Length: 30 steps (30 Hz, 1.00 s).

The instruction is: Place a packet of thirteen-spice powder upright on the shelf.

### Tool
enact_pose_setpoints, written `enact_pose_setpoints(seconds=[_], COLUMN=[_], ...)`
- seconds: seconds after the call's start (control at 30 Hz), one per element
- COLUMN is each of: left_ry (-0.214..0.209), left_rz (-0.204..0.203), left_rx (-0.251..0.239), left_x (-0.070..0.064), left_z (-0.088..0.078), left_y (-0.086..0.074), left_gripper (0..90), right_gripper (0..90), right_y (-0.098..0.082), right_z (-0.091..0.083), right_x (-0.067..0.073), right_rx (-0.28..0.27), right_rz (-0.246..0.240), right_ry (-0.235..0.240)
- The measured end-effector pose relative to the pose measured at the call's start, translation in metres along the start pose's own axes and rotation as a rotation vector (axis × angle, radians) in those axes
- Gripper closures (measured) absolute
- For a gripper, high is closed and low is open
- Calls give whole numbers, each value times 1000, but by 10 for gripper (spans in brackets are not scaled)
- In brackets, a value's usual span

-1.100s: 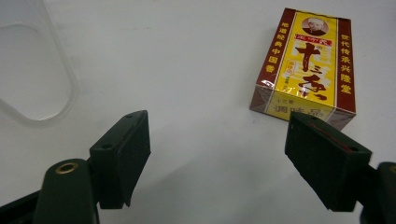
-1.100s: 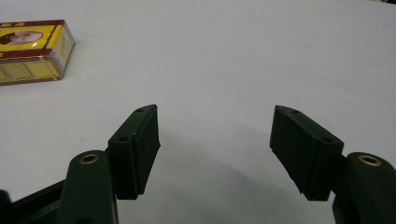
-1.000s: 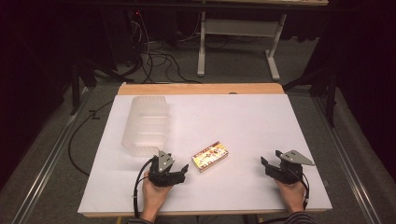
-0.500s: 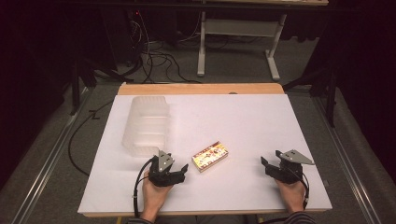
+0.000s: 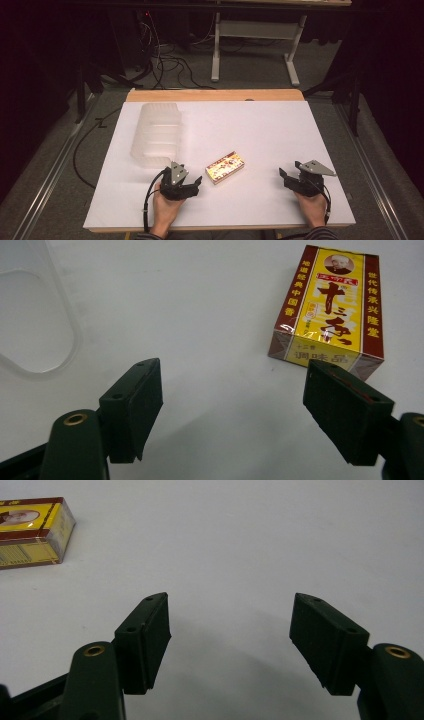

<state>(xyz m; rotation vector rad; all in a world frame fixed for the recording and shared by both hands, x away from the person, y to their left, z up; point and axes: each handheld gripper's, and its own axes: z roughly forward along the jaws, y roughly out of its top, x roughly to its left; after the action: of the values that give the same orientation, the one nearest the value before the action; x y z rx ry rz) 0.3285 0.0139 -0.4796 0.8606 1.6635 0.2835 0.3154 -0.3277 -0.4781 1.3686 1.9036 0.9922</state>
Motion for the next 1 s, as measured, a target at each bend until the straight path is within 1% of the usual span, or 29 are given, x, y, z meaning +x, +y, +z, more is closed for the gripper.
enact_pose_setpoints(seconds=[0.07, 0.1, 0.13, 0.17, 0.23, 0.33, 0.37, 0.4, 0.53, 0.57, 0.6, 0.63, 0.67, 0.7, 0.73, 0.77, 0.8, 0.83, 0.87, 0.9, 0.93, 0.97, 1.0], left_ry=[-12, -7, -7, -12, -9, -22, -22, -23, -31, -42, -42, -43, -43, -46, -45, -45, -56, -61, -60, -60, -60, -60, -59], left_rz=[9, -4, -4, 6, 0, -17, -17, -29, 1, 11, 11, -7, -7, -19, -34, -34, -25, -33, -58, -58, -36, -36, -23], left_rx=[6, 5, 5, 11, 15, 27, 27, 36, 64, 73, 73, 77, 77, 93, 96, 96, 99, 110, 123, 123, 133, 133, 137], left_x=[1, 0, 0, 0, -1, -3, -3, -4, -7, -11, -11, -16, -16, -21, -24, -24, -26, -29, -34, -34, -36, -36, -38], left_z=[-1, -1, -1, -1, -2, -4, -4, -5, -8, -10, -10, -11, -11, -12, -13, -13, -14, -15, -15, -15, -13, -13, -12], left_y=[0, 1, 1, 1, 1, 1, 1, 0, -2, -2, -2, 1, 1, 4, 5, 5, 6, 7, 8, 8, 8, 8, 8], left_gripper=[242, 242, 243, 244, 243, 243, 243, 242, 239, 239, 242, 247, 252, 255, 256, 257, 257, 259, 263, 261, 257, 252, 246], right_gripper=[328, 328, 328, 328, 328, 329, 329, 329, 329, 329, 329, 330, 330, 330, 330, 330, 330, 330, 330, 330, 330, 330, 329], right_y=[0, 0, 0, 0, 0, 0, 0, 0, 0, 0, 0, 0, 0, 0, 0, 0, 0, 0, 0, 0, 0, 0, 0], right_z=[0, 0, 0, 0, 0, 0, 0, 0, 0, 0, 0, 0, 0, 0, 0, 0, 0, 0, 0, 0, 0, 0, 0], right_x=[0, 0, 0, 1, 0, 0, 0, 1, 1, 0, 0, 1, 1, 0, 0, 0, 0, 0, 0, 0, 0, 0, 0], right_rx=[1, -1, -1, -1, 0, -3, -3, 1, 8, 8, 8, 5, 5, 9, 9, 8, 8, 7, 3, 3, 4, 4, 1], right_rz=[-1, -4, -4, -5, -4, -7, -7, -6, 1, -1, -1, 4, 4, 3, 3, 4, 4, 3, 6, 6, 3, 3, 3], right_ry=[0, 0, 0, 0, -1, 1, 1, -1, 1, 1, 1, -1, -1, -2, 0, 1, 1, 1, -1, -1, -3, -3, -3])
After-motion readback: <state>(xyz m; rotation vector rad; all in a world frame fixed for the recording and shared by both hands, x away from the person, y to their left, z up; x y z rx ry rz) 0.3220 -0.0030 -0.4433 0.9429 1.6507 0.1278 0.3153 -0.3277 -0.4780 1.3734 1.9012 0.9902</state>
